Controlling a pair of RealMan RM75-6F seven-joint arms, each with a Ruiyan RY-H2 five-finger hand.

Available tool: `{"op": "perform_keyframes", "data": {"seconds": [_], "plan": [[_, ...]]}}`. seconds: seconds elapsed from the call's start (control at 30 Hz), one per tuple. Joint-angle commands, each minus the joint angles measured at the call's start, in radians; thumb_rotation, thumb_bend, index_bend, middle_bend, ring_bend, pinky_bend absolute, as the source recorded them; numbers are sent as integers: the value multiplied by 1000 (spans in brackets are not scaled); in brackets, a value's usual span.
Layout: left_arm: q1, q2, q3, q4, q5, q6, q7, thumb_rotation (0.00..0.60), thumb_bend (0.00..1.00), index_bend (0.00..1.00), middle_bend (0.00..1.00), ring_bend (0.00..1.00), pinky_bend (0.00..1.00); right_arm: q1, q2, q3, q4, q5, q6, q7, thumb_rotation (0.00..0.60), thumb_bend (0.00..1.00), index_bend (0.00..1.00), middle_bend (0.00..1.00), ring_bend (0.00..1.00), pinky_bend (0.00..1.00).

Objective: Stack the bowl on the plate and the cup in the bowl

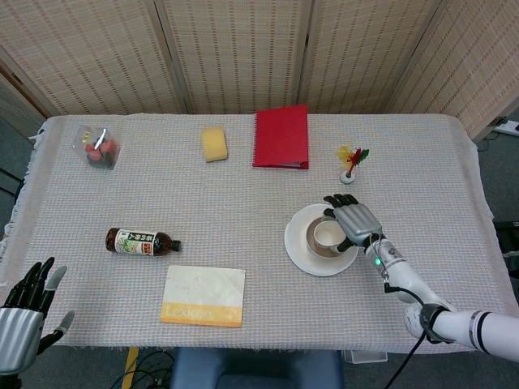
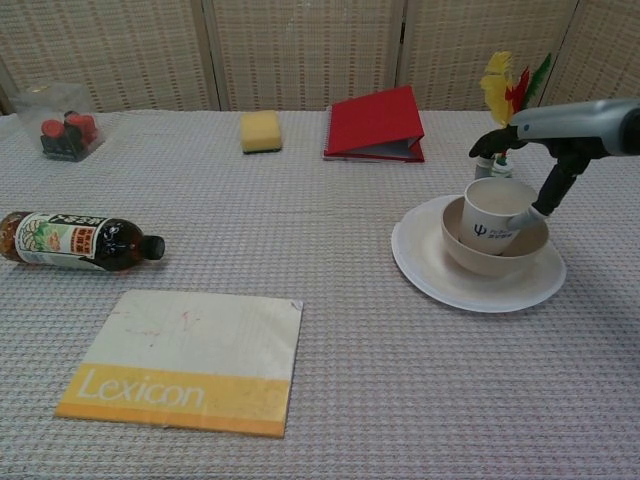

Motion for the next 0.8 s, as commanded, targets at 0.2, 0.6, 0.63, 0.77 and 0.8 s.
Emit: {"op": "perform_keyframes", "data": {"seconds": [0.2,0.6,0.63,0.77,0.8], "plan": [[1,0,0,0,1,2,2,600,314,0,0,0,259,29,0,-34,-5,59,4,-38,600,175,338,20,0,0],[2,-6,-4,6,1,5,18,600,314,0,0,0,259,23,81,-25,-57,22,-41,57,600,137,0,0,0,0],[2,-7,-4,6,0,4,18,600,314,0,0,0,259,18,98,-23,-72,10,-38,65,600,136,0,0,0,0],[1,-9,-5,4,-2,2,20,600,314,0,0,0,259,-23,194,-12,-157,-63,-8,115,600,132,0,0,0,0],[1,-9,-5,4,-3,1,21,600,314,0,0,0,259,-39,219,-7,-180,-89,3,136,600,127,0,0,0,0]]}}
